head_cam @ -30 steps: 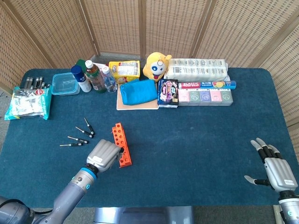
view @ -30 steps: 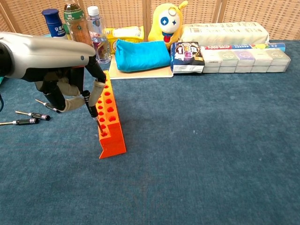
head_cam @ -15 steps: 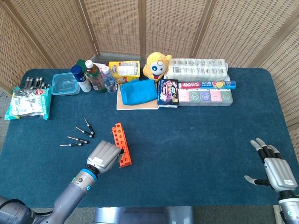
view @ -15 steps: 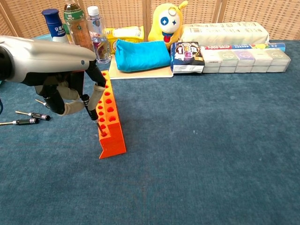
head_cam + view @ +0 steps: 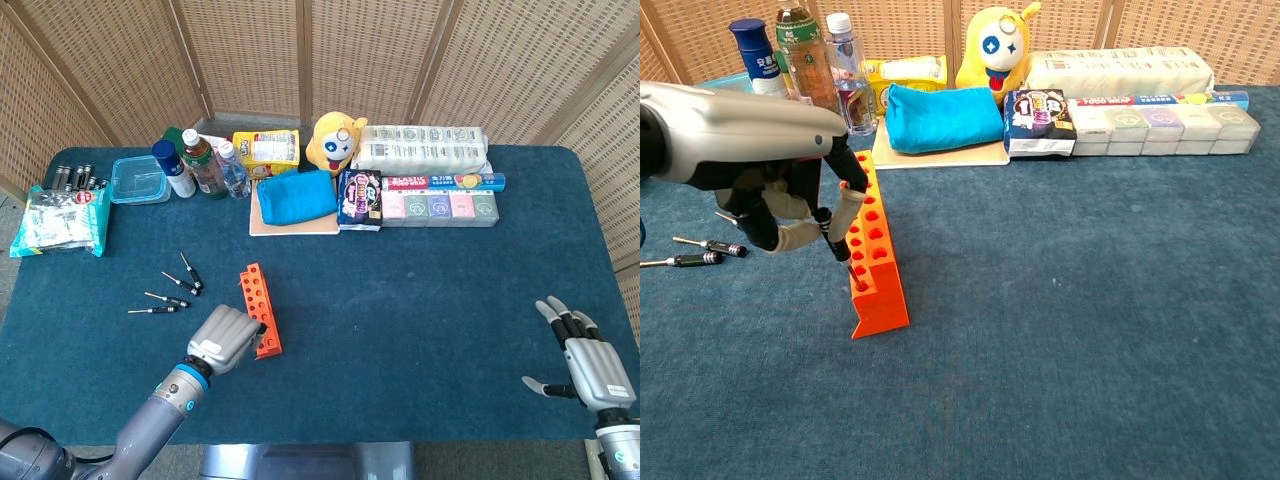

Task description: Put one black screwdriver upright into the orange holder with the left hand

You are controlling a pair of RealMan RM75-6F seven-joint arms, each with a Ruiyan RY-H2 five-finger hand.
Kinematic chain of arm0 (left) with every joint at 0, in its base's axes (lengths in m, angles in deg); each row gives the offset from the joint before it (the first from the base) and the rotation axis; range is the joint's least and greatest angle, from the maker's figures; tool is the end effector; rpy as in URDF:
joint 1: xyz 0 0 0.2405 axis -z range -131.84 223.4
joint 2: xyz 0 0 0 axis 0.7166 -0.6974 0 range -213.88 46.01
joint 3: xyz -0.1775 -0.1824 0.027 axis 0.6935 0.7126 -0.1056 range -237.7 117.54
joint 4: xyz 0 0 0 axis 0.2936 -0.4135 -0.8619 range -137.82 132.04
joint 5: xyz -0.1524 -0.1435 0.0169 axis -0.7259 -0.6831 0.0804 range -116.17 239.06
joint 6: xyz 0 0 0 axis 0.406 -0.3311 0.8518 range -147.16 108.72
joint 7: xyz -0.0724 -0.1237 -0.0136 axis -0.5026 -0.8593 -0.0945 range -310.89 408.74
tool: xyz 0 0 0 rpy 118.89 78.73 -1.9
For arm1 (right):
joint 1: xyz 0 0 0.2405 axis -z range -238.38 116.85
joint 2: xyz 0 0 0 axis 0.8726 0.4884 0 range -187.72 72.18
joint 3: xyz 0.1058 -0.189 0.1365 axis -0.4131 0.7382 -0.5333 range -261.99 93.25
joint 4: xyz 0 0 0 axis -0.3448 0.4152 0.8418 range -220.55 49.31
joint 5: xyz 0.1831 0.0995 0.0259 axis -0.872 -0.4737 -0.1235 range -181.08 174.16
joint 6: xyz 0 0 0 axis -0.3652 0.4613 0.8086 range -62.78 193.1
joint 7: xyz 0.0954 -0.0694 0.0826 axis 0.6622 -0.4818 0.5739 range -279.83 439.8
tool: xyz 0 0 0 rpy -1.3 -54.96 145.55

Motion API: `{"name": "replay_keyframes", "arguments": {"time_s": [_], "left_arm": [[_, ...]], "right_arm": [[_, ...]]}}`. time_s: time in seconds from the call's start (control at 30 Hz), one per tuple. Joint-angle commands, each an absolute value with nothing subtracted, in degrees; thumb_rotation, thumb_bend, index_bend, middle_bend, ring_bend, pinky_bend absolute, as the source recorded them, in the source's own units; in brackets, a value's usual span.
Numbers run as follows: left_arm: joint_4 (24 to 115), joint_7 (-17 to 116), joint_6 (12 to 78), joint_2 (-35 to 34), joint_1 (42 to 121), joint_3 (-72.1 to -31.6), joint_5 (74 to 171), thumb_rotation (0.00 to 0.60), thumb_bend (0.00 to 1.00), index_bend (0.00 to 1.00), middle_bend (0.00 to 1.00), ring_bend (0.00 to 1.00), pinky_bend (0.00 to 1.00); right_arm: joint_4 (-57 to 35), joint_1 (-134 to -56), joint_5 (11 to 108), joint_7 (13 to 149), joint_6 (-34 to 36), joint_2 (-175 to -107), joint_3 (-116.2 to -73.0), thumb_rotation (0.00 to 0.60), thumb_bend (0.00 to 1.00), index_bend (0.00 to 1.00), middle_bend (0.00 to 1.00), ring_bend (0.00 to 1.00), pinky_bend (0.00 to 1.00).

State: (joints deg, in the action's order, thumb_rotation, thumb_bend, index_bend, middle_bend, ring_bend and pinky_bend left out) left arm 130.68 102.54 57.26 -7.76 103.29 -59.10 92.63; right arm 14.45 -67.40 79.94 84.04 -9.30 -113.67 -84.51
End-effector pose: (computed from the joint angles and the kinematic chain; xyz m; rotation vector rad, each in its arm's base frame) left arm -0.0594 0.2364 0.0318 -2.0936 -0.9392 -0.6041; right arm -0.3094 -0.1753 0.1638 1.4576 -1.1258 0.7992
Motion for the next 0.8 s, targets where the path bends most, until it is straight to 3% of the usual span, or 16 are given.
{"name": "replay_keyframes", "arguments": {"time_s": [0.03,0.8], "left_arm": [[130.4,103.0,57.5,-7.3,103.5,-59.1,92.1,0.6,0.47,0.56,1.0,1.0,1.0],[129.7,104.9,59.2,-5.0,104.4,-59.1,90.7,0.6,0.47,0.56,1.0,1.0,1.0]], "right_arm": [[14.5,-67.4,79.9,84.1,-9.3,-113.6,-84.5,0.524,0.0,0.0,0.02,0.14,0.06],[14.5,-67.5,79.8,84.7,-9.1,-113.3,-84.6,0.524,0.0,0.0,0.03,0.14,0.06]]}}
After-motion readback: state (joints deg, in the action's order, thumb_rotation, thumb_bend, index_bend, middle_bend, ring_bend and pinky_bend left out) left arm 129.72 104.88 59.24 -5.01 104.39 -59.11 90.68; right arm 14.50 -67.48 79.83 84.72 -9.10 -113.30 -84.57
